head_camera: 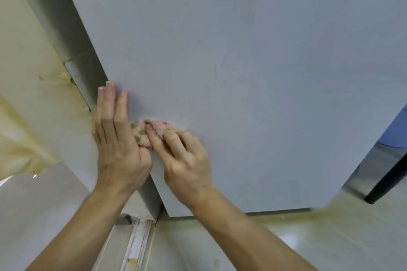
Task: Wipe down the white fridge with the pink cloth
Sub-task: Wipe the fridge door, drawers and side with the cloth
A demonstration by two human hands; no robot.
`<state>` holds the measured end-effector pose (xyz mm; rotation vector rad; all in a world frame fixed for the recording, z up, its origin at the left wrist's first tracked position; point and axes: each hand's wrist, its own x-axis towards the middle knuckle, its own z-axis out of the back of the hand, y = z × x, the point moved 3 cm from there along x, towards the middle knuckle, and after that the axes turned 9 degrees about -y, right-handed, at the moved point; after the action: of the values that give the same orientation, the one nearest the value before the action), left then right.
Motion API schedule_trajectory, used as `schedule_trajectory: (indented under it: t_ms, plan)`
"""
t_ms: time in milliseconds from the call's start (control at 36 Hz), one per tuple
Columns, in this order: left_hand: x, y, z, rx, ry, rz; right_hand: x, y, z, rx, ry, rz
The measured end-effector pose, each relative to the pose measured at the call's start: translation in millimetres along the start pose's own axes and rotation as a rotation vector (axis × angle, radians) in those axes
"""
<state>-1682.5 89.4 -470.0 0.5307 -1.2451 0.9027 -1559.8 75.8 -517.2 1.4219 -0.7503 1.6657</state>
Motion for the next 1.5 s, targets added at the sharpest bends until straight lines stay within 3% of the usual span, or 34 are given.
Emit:
schedule_trajectory:
  t_ms: [278,444,556,694,806,917,1028,1194,1389,1500]
  plan:
    - [-51.3,-6.7,-2.3,0.037,0.246,-0.116,-49.1,-62.4,43.8,-0.024,0.234,0.316]
    - [-53.6,-19.4,-12.7,0.033,0.181,-0.051,-50.7,-155.4,124.2,-0.286,0.132,0.336]
    - [-53.4,-23.8,-16.4,0.04,0.202,-0.075,-31.7,-204.1,178.1,-0.405,0.082,0.082]
    - [-53.0,-26.6,-21.9,0.079,0.206,-0.061,-16.9,-245.1,187.0,-0.384,-0.128,-0.541]
    - [-52.7,-21.8,-22.3,0.081,0.205,-0.086,-11.7,-195.9,160.1,-0.374,-0.364,-0.681]
    - [-51.8,-15.2,-20.1,0.069,0.211,-0.099,-24.0,-151.7,127.8,-0.306,-0.421,-0.632]
    - [-52.7,-14.3,-19.9,0.048,0.199,-0.108,-62.3,-99.8,83.5,-0.112,-0.214,-0.518]
    - [-59.2,-12.3,-20.7,0.029,0.196,-0.142,-100.9,-38.6,20.7,-0.038,0.026,-0.111]
    - [-81.3,-2.4,-20.3,0.042,0.231,-0.139,-104.1,-40.7,29.0,0.043,0.202,-0.005]
    - [-88.1,-12.5,-24.8,0.033,0.212,-0.126,-124.0,-82.8,64.3,-0.048,0.231,-0.108]
